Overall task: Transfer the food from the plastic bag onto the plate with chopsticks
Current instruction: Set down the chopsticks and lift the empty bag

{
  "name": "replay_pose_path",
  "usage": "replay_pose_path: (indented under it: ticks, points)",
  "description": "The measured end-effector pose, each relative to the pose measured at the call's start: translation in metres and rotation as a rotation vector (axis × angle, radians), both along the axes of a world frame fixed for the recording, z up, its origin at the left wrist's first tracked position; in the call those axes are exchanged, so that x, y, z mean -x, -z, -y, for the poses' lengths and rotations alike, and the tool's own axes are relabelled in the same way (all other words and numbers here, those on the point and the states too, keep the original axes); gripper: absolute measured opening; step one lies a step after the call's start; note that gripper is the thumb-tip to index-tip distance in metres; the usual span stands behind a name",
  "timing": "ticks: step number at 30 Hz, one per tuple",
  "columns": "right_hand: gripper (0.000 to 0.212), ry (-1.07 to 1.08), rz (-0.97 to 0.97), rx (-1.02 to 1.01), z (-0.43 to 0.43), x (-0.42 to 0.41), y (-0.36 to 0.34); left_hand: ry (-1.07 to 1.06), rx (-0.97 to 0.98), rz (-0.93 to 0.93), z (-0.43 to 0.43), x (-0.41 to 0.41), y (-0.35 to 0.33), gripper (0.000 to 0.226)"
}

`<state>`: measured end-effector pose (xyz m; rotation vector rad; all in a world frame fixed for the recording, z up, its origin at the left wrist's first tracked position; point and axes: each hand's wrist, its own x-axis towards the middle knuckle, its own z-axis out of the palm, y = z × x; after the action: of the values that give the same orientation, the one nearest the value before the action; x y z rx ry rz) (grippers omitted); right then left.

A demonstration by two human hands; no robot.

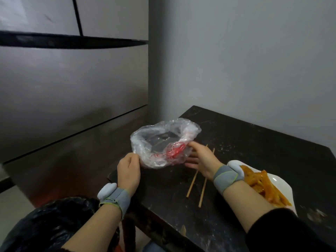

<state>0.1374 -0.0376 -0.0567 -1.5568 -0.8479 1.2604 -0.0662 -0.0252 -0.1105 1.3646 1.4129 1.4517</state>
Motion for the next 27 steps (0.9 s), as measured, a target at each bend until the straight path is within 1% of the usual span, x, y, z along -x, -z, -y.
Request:
replay_pose_path:
  ticks: [2,4,6,8,10,13,15,17,19,20,22,23,24,25,27]
  points:
    - [0.034,-0.037,-0.257,-0.021,0.001,0.012,-0.007,0.085,-0.162,-0.191,0.006,0.014,-0.005,0.031]
    - [0.028,-0.141,-0.438,-0.071,0.002,0.029,-0.011,0.192,-0.272,-0.416,0.012,0.032,-0.008,0.037]
    - [0.023,-0.212,-0.506,-0.126,0.002,0.045,-0.011,0.288,-0.332,-0.555,0.015,0.044,-0.01,0.039]
    - [0.021,-0.288,-0.453,-0.174,0.001,0.072,-0.011,0.292,-0.356,-0.613,0.02,0.063,-0.011,0.039]
    - [0.019,-0.334,-0.236,-0.264,-0.002,0.098,-0.005,0.251,-0.344,-0.573,0.026,0.083,-0.011,0.039]
    - [0.031,-0.395,0.15,-0.426,-0.002,0.132,0.006,0.103,-0.209,-0.354,0.031,0.118,-0.006,0.039]
    - [0.038,-0.5,0.379,-0.56,0.001,0.154,0.018,-0.009,-0.039,-0.144,0.034,0.144,-0.001,0.035]
    - [0.041,-0.592,0.558,-0.695,0.008,0.177,0.032,-0.103,0.136,0.11,0.038,0.171,0.005,0.026]
    - [0.035,-0.683,0.765,-0.868,0.015,0.197,0.051,-0.14,0.274,0.33,0.044,0.194,0.012,0.02]
    - [0.031,-0.742,0.874,-0.922,0.017,0.206,0.062,-0.138,0.342,0.407,0.049,0.204,0.016,0.019]
    - [0.021,-0.885,1.056,-0.965,0.022,0.223,0.078,-0.107,0.45,0.474,0.059,0.222,0.027,0.019]
    - [0.014,-0.974,1.145,-0.972,0.023,0.233,0.086,-0.11,0.476,0.492,0.063,0.231,0.033,0.02]
    - [0.013,-1.042,1.225,-0.994,0.024,0.244,0.095,-0.125,0.494,0.515,0.067,0.241,0.039,0.021]
    - [0.019,-1.091,1.307,-0.993,0.025,0.255,0.105,-0.136,0.51,0.537,0.07,0.251,0.047,0.021]
    - [0.027,-1.19,1.403,-0.901,0.028,0.269,0.119,-0.115,0.557,0.574,0.073,0.263,0.056,0.028]
